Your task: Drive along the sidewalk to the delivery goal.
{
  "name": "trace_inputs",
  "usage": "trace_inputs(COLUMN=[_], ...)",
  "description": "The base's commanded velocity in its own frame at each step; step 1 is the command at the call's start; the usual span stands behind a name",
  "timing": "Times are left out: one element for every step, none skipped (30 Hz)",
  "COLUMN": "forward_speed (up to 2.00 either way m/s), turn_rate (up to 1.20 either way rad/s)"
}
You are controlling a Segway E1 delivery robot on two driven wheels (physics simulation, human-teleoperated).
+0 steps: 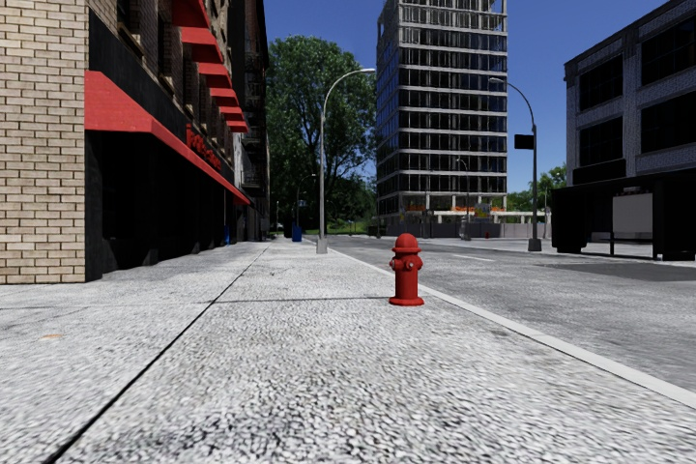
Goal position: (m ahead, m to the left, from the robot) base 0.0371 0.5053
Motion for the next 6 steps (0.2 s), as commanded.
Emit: trace_inputs(forward_speed=[0.0, 0.0, 0.0, 0.0, 0.0, 0.0], turn_rate=[0.0, 0.0, 0.0, 0.0, 0.0, 0.0])
